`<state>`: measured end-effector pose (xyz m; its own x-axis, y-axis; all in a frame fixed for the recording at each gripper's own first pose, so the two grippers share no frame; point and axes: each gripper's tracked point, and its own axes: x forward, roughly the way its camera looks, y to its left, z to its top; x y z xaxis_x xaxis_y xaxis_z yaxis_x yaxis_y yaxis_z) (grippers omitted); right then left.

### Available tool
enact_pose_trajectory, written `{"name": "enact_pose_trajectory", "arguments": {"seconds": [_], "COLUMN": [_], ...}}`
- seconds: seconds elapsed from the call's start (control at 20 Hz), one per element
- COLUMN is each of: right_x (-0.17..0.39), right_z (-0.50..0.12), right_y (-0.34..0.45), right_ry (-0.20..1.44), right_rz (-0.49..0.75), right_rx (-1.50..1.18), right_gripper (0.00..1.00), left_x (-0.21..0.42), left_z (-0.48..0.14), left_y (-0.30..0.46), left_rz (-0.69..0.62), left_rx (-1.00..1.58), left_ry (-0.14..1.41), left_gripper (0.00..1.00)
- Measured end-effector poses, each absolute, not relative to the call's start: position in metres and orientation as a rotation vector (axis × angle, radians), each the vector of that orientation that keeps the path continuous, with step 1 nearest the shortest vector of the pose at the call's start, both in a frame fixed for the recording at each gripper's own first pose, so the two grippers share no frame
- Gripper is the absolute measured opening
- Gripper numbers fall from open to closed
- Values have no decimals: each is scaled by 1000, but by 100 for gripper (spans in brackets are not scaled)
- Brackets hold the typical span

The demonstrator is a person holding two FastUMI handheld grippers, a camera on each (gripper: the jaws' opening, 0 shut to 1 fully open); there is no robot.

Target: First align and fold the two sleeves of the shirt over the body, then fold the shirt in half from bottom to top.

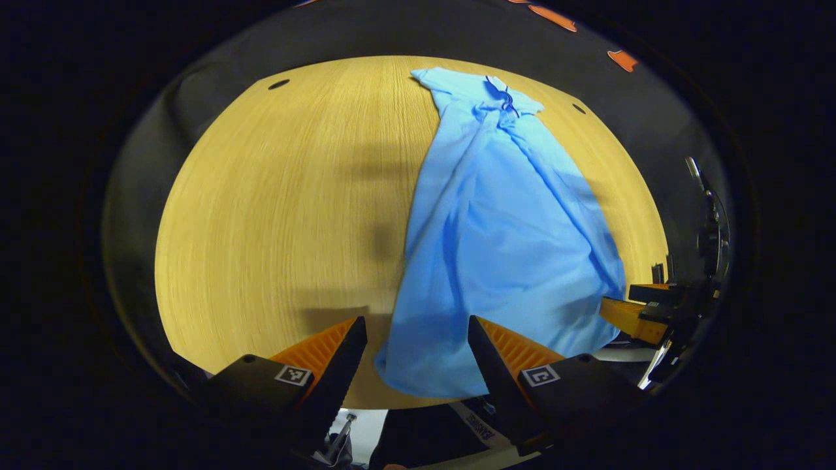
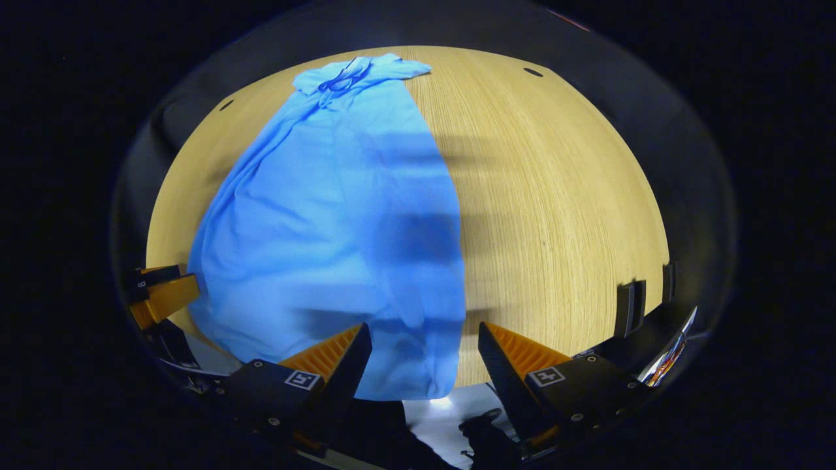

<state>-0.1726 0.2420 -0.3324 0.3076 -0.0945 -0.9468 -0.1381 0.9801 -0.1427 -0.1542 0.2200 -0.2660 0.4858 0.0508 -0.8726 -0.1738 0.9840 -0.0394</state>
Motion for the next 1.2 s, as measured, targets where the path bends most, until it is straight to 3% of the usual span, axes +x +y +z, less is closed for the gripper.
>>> {"name": "enact_pose_trajectory", "arguments": {"seconds": [0.5,0.55,0.6,0.7,0.75,0.8,0.9,0.95,1.0,1.05,1.2], "right_x": [-187,-186,-187,-189,-189,-187,-186,-186,-187,-187,-183], "right_z": [-347,-347,-346,-346,-347,-346,-345,-347,-346,-346,-343], "right_y": [253,254,255,259,258,259,260,259,259,259,259], "right_ry": [1328,1328,1329,1327,1321,1314,1308,1310,1312,1319,1320], "right_rz": [59,58,53,69,84,93,103,114,108,106,105], "right_rx": [-199,-193,-190,-204,-217,-220,-209,-205,-186,-169,-146], "right_gripper": [99,99,97,79,65,55,11,1,1,1,1], "left_x": [-168,-166,-167,-165,-163,-163,-159,-156,-156,-158,-159], "left_z": [-287,-286,-284,-283,-284,-283,-282,-282,-282,-282,-285], "left_y": [225,225,222,221,221,217,208,206,204,201,202], "left_rz": [173,174,174,179,182,173,132,117,121,110,108], "left_rx": [29,22,15,-1,-31,-61,-138,-157,-180,-188,-194], "left_ry": [1142,1146,1144,1128,1116,1112,1086,1071,1065,1065,1072], "left_gripper": [98,82,76,44,28,17,13,13,13,6,5]}}
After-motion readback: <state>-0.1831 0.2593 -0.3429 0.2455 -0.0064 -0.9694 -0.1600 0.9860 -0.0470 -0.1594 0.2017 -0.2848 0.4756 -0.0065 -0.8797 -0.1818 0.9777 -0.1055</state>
